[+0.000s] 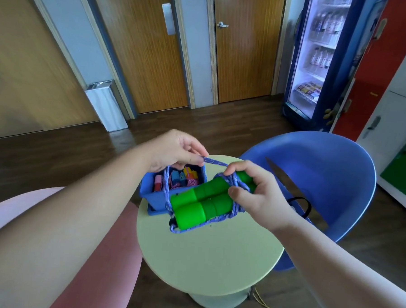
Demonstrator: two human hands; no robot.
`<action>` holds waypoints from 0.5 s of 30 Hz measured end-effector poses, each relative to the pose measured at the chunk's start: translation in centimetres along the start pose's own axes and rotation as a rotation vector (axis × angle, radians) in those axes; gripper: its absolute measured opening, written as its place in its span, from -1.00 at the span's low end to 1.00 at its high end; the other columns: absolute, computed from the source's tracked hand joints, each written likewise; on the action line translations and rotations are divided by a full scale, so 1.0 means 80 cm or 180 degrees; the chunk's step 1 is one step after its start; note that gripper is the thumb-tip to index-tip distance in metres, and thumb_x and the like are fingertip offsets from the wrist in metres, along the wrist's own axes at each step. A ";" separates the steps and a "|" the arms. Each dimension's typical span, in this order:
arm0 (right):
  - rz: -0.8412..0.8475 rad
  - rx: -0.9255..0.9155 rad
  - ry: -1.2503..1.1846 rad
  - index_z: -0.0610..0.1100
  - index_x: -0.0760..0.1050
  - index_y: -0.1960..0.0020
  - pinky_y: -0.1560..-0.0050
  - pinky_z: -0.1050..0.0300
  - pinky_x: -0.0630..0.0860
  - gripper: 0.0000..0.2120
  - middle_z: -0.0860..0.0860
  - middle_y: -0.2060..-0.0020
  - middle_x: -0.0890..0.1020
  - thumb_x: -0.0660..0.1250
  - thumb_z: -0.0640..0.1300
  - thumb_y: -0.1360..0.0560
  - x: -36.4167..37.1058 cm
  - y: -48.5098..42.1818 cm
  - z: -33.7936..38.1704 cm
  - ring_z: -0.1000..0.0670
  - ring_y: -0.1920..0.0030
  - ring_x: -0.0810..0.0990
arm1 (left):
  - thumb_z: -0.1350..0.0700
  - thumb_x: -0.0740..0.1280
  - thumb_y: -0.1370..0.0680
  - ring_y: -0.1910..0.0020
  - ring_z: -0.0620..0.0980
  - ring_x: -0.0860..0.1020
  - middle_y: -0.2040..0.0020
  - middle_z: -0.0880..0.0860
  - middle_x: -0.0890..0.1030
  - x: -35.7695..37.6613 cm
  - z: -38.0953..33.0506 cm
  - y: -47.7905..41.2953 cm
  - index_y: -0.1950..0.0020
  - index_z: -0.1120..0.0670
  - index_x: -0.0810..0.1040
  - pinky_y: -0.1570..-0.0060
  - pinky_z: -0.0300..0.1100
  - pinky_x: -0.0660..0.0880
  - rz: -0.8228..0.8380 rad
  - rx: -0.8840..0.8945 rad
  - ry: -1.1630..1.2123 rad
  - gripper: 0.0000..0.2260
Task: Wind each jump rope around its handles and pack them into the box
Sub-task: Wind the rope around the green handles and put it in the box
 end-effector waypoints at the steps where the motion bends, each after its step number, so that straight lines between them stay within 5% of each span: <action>1: -0.0146 -0.0050 -0.0050 -0.10 0.56 -0.05 0.25 0.12 0.42 -0.74 -0.13 0.23 0.54 0.33 -0.38 -0.44 -0.004 -0.005 0.005 -0.07 0.30 0.42 | 0.32 0.52 -0.48 0.34 -0.02 0.51 0.24 0.07 0.68 0.001 0.018 0.005 0.05 0.07 0.75 0.35 -0.19 0.44 -0.0079 -0.0129 0.0371 -0.84; 3: -0.0452 -0.0133 0.0050 -0.10 0.55 -0.05 0.22 0.18 0.43 -0.75 0.01 0.19 0.55 0.33 -0.36 -0.44 -0.014 -0.021 0.011 0.03 0.25 0.43 | 0.38 0.45 -0.51 0.28 -0.03 0.64 0.16 0.06 0.74 0.012 0.052 0.017 0.04 0.09 0.75 0.22 -0.13 0.60 -0.0202 -0.0311 0.0938 -0.80; 6: -0.0705 -0.0166 0.0123 -0.07 0.55 -0.03 0.20 0.21 0.47 -0.75 0.03 0.18 0.56 0.33 -0.37 -0.46 -0.017 -0.051 0.016 0.06 0.24 0.46 | 0.49 0.36 -0.54 0.26 -0.23 0.64 0.30 -0.14 0.72 0.057 0.084 0.039 0.19 -0.02 0.71 0.16 -0.39 0.57 -0.0342 -0.0209 0.0097 -0.60; 10: -0.1242 -0.0051 0.0226 -0.07 0.53 -0.03 0.37 0.21 0.42 -0.76 0.12 0.33 0.48 0.32 -0.39 -0.53 -0.023 -0.089 0.005 0.13 0.40 0.41 | 0.04 0.37 -0.63 0.39 -0.08 0.48 0.41 -0.09 0.61 0.139 0.095 0.058 0.14 0.02 0.67 0.31 -0.19 0.46 -0.0299 -0.0406 -0.0404 -0.83; 15: -0.0830 0.0096 0.1190 0.07 0.48 -0.11 0.31 0.10 0.42 -0.78 0.09 0.28 0.53 0.38 -0.20 -0.56 -0.020 -0.098 -0.039 0.09 0.38 0.42 | -0.05 0.31 -0.65 0.39 -0.13 0.42 0.39 -0.09 0.47 0.173 0.044 0.092 0.17 -0.03 0.54 0.30 -0.17 0.41 -0.0301 0.0124 -0.0785 -0.78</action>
Point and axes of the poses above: each hand's wrist, its own y-axis away from the middle knuckle, its own x-axis out of the palm, z = x × y, the point moved 3 cm from there along -y, towards the middle knuckle
